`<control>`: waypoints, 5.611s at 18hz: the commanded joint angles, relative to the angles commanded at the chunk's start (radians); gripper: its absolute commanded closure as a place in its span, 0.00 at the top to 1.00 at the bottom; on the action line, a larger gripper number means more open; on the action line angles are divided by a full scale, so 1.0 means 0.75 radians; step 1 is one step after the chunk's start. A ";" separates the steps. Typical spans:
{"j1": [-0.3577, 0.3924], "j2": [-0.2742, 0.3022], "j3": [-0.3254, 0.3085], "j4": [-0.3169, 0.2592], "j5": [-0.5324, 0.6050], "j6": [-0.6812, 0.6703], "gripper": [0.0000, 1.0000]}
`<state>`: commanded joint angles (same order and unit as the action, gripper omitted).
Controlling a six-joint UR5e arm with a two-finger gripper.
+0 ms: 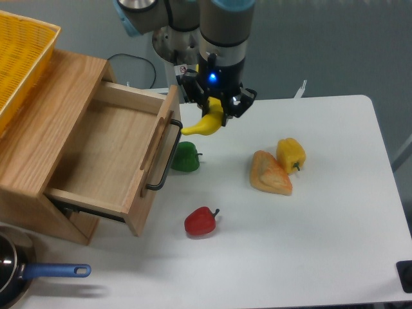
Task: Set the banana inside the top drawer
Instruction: 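Lift the banana and carry it toward the open wooden drawer, then lower the banana into the drawer interior, then hold the banana low inside the drawer, adjusting its position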
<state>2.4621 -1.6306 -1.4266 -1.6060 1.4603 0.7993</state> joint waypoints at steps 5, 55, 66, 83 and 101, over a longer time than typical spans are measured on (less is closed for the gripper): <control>-0.067 0.000 0.006 0.004 -0.008 -0.078 0.38; -0.383 -0.129 -0.016 0.139 -0.016 -0.284 0.41; -0.401 -0.147 -0.020 0.159 -0.014 -0.311 0.41; -0.411 -0.155 -0.031 0.161 -0.014 -0.313 0.43; -0.442 -0.176 -0.033 0.180 -0.012 -0.329 0.45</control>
<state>2.1307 -1.7625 -1.4511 -1.4711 1.4511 0.5522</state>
